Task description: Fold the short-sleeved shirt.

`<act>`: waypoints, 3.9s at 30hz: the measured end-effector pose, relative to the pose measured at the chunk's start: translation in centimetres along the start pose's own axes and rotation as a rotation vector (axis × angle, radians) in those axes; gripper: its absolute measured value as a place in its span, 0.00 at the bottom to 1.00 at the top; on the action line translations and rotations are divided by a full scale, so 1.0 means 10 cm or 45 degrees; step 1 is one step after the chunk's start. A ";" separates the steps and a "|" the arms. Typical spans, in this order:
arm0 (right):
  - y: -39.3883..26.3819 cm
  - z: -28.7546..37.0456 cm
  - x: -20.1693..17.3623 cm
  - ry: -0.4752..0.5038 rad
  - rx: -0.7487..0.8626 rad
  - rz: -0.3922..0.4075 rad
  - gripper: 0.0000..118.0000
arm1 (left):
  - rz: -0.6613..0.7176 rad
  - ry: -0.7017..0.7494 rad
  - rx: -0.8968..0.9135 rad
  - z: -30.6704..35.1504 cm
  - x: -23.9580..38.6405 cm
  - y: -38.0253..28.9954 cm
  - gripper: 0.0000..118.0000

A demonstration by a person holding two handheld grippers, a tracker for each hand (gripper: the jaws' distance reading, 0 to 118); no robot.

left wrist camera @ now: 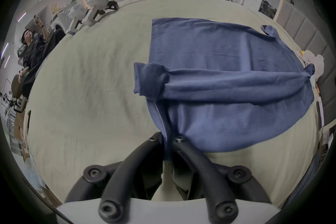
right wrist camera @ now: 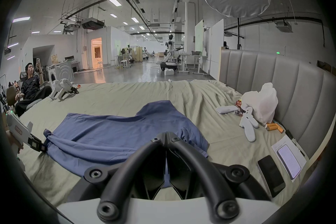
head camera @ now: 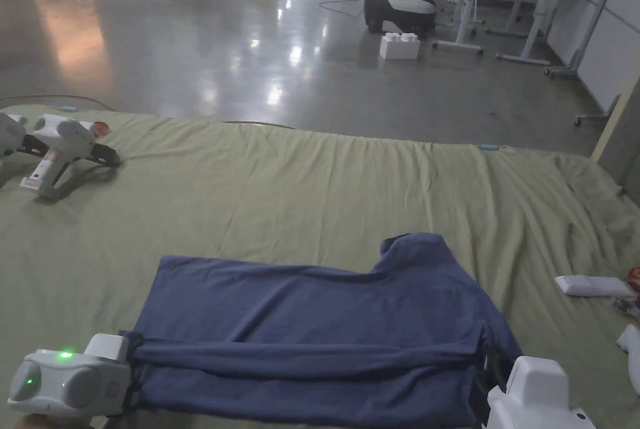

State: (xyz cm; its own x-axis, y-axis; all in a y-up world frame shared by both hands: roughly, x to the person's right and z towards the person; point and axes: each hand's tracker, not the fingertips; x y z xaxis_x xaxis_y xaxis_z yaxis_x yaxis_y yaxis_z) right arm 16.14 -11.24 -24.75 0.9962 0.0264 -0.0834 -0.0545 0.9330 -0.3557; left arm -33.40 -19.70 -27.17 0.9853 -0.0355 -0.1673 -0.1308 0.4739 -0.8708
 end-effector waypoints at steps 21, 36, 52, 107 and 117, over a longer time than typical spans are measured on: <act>-0.47 -1.47 0.84 0.086 -0.856 0.083 0.60 | 0.063 -0.075 0.232 0.61 -0.07 -0.10 0.01; -0.04 -0.89 0.69 0.124 -0.659 0.037 0.04 | 0.085 -0.119 0.343 1.00 -0.13 0.00 0.01; -0.41 0.25 0.61 0.159 -0.826 0.226 0.04 | 0.051 -0.075 0.229 1.56 -0.38 -0.77 0.01; 0.52 0.22 -0.59 0.052 0.229 0.038 0.00 | 0.124 0.003 0.571 0.92 -0.25 0.12 0.00; 0.33 -0.08 -0.52 0.039 0.078 0.087 0.00 | 0.110 -0.126 0.178 -0.05 -0.65 0.81 0.64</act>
State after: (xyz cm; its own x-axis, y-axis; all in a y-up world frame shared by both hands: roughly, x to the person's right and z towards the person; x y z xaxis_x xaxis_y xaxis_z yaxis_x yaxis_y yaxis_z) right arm 10.68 -8.58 -26.23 0.9876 0.0811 -0.1342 -0.1175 0.9496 -0.2906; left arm -40.92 -16.13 -33.36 0.9779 0.0943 -0.1865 -0.2058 0.5892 -0.7813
